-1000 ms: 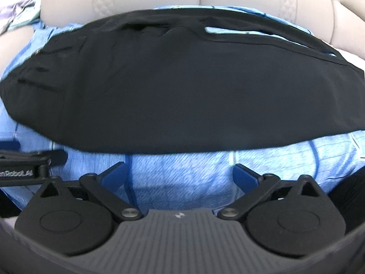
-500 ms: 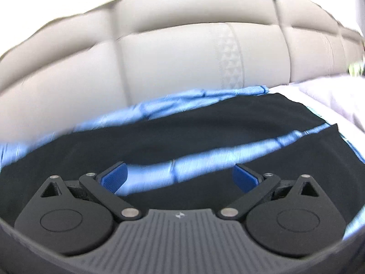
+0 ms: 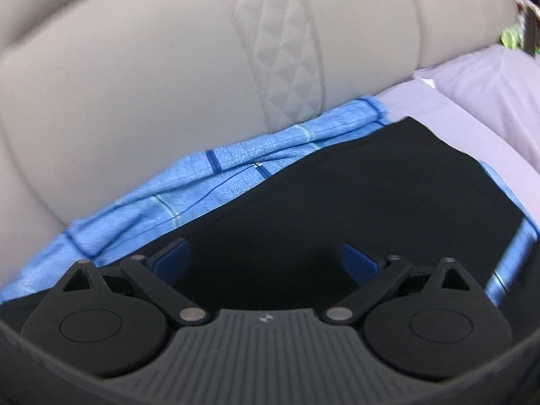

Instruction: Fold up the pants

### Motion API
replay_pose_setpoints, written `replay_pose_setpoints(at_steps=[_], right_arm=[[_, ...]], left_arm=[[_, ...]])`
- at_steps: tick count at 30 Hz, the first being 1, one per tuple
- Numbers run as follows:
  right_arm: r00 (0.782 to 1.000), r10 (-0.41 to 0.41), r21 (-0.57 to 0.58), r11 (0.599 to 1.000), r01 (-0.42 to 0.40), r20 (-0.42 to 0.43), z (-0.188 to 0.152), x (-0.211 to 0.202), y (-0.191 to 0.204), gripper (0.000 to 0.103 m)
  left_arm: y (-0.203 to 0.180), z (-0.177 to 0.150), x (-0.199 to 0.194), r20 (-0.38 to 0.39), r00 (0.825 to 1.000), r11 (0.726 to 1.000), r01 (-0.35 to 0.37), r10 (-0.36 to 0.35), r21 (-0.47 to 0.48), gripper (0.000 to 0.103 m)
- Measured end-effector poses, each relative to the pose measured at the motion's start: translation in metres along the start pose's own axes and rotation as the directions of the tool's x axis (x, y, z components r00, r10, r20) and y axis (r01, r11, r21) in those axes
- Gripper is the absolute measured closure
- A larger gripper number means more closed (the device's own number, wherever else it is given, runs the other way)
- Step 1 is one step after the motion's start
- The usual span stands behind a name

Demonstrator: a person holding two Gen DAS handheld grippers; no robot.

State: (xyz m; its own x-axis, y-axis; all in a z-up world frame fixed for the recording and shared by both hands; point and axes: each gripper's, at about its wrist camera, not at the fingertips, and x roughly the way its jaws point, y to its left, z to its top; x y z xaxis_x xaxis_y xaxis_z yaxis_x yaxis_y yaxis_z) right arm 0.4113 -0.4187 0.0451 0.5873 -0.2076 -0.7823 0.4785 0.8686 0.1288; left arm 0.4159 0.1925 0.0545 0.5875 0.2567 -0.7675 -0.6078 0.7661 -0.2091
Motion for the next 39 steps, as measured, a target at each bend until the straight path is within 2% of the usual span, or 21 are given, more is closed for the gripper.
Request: replay_pose_setpoints(at_steps=[4,6,9,12,14,15,17,18,19,23,26,32,35,39], right_arm=[[0.998,-0.057,-0.014,0.998,0.057,-0.033,0.019,0.042,0.018,0.001],[0.996,-0.08,-0.001,0.997,0.08,-0.041,0.027,0.06,0.025,0.001],[0.991,-0.131,-0.028,0.991,0.13,-0.026,0.031,0.076,0.034,0.0],[0.983,-0.183,-0.1,0.978,0.181,-0.011,0.028,0.085,0.045,0.001],[0.983,-0.185,-0.103,0.977,0.185,0.01,0.025,0.084,0.045,0.007],[0.982,-0.19,-0.1,0.976,0.191,0.017,0.024,0.082,0.044,0.013],[0.975,-0.218,-0.102,0.97,0.221,0.047,0.023,0.075,0.045,0.04],[0.971,-0.233,-0.099,0.966,0.238,0.061,0.023,0.07,0.044,0.069],[0.967,-0.244,-0.086,0.965,0.249,0.067,0.023,0.067,0.042,0.092],[0.979,-0.189,0.007,0.982,0.189,0.07,0.025,0.058,0.021,0.096],[0.985,-0.138,0.043,0.99,0.134,0.107,0.023,0.043,0.006,0.097],[0.971,-0.058,0.061,0.997,0.045,0.231,0.012,-0.007,-0.03,0.098],[0.966,-0.027,0.083,0.997,0.005,0.257,0.002,-0.026,-0.053,0.098],[0.963,-0.003,0.111,0.993,-0.028,0.27,-0.017,-0.042,-0.082,0.098]], left_arm=[[0.002,-0.005,0.03,-0.019,0.999,0.998,-0.051,0.05,-0.039,0.0],[0.0,-0.008,0.033,0.007,0.997,0.997,-0.07,0.07,-0.028,0.0],[-0.006,-0.013,0.039,0.053,0.993,0.993,-0.111,0.11,0.03,0.0],[-0.003,-0.013,0.048,0.036,0.991,0.992,-0.128,0.128,0.004,0.0],[-0.001,-0.011,0.05,0.04,0.991,0.991,-0.131,0.131,-0.012,0.0],[0.0,-0.009,0.05,0.036,0.991,0.991,-0.132,0.132,-0.021,0.0],[0.004,-0.006,0.052,0.017,0.992,0.991,-0.128,0.129,-0.047,0.0],[0.007,-0.005,0.051,0.015,0.993,0.991,-0.12,0.121,-0.059,0.0],[0.009,-0.004,0.051,0.013,0.994,0.991,-0.11,0.111,-0.072,0.0],[0.013,-0.002,0.054,0.006,0.994,0.991,-0.109,0.11,-0.081,0.0],[0.01,-0.001,0.056,0.012,0.993,0.99,-0.119,0.12,-0.076,0.0],[0.004,-0.003,0.059,0.003,0.987,0.986,-0.159,0.159,-0.041,0.0],[0.001,-0.005,0.058,-0.007,0.985,0.985,-0.172,0.172,-0.007,0.0],[-0.002,-0.008,0.051,-0.06,0.985,0.986,-0.159,0.162,0.052,0.0]])
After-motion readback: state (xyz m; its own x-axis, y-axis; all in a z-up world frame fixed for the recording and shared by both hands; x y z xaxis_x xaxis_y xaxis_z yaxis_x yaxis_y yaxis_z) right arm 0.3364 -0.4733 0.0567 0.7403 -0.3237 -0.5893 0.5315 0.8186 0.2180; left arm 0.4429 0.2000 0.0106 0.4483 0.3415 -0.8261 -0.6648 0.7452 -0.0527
